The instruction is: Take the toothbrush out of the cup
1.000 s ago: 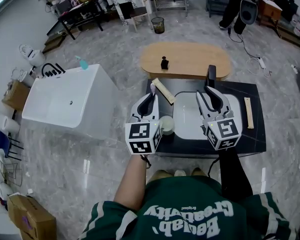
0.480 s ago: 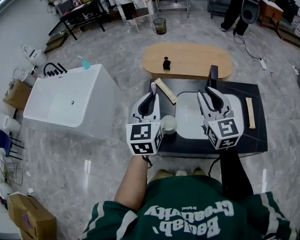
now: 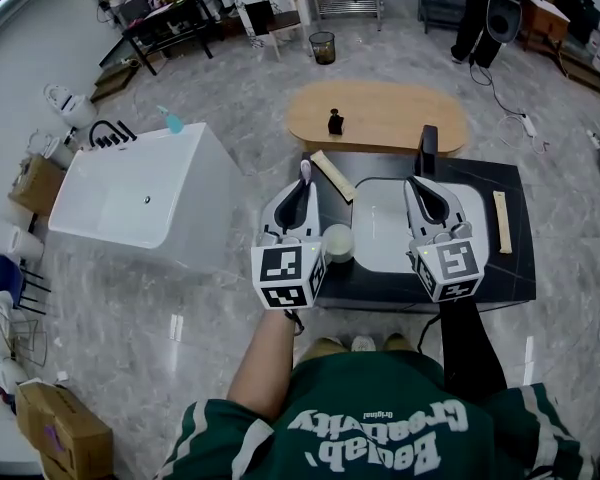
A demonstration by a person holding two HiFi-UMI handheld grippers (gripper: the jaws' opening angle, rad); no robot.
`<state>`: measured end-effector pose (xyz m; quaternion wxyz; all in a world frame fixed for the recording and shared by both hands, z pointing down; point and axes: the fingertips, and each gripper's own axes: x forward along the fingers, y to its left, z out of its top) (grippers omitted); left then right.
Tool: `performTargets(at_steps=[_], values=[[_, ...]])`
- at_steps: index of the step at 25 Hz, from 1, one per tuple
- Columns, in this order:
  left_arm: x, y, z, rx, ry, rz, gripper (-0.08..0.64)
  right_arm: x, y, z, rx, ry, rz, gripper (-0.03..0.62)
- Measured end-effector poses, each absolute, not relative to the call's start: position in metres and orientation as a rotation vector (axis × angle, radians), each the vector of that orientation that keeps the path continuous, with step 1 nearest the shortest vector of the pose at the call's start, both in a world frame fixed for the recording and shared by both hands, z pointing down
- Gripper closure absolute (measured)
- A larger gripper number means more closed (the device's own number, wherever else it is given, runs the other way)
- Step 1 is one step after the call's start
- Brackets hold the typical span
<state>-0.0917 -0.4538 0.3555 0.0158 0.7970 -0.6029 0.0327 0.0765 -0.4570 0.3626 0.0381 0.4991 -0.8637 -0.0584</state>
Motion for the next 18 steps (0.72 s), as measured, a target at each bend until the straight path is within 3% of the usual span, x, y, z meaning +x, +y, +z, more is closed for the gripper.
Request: performTargets(at_steps=[18], values=[[-0.0904, -0.4506, 0.3554, 2.468, -1.879, 0.087, 0.531, 0.0821, -0.456, 0.3642, 1.555, -2.653, -0.177, 0.589]])
